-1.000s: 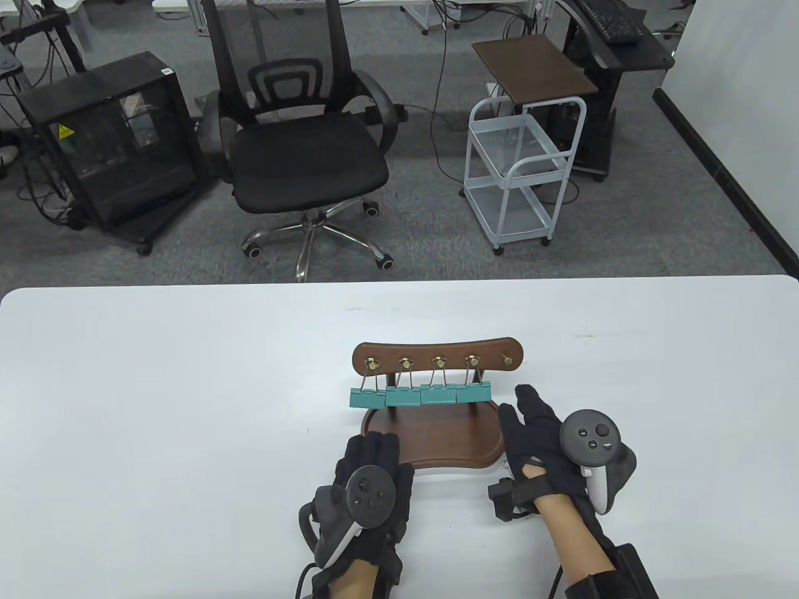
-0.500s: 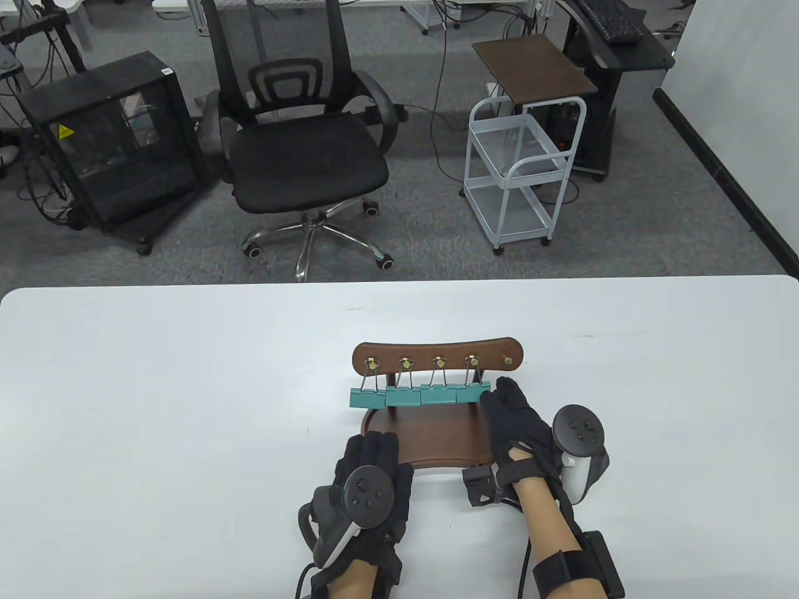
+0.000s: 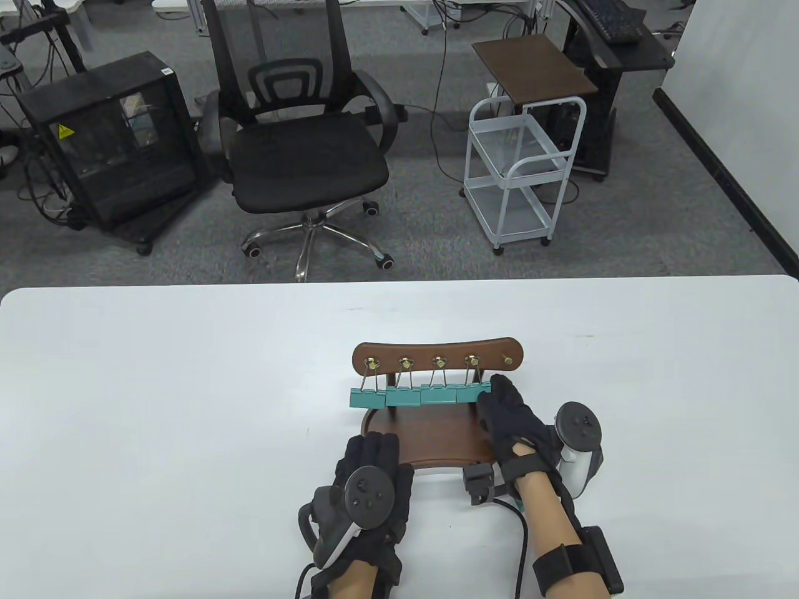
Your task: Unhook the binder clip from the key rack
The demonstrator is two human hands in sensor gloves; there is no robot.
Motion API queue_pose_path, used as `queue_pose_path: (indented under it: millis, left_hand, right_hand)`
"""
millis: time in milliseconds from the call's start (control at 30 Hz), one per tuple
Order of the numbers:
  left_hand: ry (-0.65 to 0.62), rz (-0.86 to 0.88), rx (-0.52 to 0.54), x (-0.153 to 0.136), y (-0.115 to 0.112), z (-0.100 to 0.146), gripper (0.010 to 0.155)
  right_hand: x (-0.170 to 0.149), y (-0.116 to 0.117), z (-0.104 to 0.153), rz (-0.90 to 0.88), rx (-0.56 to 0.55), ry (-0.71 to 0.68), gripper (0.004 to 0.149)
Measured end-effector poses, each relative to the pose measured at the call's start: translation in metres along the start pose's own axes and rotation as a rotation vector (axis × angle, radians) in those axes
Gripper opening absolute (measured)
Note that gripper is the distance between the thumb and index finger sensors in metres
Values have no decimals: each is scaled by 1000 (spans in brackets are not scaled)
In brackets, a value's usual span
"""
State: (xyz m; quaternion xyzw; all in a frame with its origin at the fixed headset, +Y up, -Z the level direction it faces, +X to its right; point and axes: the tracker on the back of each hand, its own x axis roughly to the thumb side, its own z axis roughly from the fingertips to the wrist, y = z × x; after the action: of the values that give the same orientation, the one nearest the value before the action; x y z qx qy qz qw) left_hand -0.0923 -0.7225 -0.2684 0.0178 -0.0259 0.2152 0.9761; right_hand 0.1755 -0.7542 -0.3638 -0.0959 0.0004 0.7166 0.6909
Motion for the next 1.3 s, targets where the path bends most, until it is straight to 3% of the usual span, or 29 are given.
queue_pose_path:
  millis: [1300]
  left_hand:
    - [1, -6, -4, 0, 0, 0, 62]
  right_hand:
    - [3, -7, -1, -83, -35, -35, 54]
